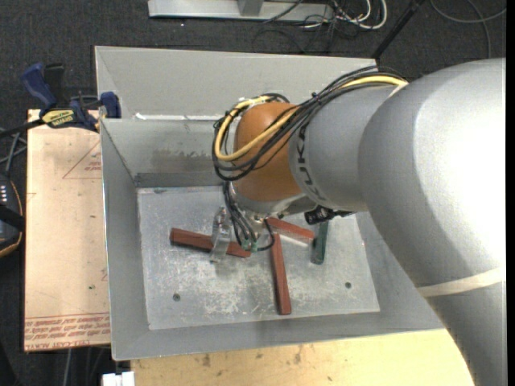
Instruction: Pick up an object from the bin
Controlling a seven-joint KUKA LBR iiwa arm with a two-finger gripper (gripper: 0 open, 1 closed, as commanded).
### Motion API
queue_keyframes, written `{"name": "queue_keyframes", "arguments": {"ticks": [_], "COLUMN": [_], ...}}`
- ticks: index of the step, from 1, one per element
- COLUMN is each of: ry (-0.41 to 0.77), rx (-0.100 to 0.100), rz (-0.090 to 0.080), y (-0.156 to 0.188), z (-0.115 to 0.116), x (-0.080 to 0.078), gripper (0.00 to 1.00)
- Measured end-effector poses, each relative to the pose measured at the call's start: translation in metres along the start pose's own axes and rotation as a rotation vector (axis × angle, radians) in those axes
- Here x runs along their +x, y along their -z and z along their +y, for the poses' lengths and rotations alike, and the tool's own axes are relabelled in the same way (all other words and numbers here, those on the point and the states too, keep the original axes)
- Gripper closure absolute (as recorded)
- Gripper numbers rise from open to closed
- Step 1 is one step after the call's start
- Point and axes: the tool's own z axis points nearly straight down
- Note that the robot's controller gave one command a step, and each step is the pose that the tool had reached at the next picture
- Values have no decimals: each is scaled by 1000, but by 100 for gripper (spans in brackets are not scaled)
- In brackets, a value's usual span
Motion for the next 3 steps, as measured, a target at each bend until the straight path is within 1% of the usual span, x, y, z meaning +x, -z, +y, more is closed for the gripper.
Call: {"name": "queue_keyframes", "arguments": {"ticks": [2,3], "ry": [-1,61], "rx": [0,1], "rz": [0,-2], "y": [0,151], "z": [0,-21], "x": [0,18], "gripper": [100,100]}}
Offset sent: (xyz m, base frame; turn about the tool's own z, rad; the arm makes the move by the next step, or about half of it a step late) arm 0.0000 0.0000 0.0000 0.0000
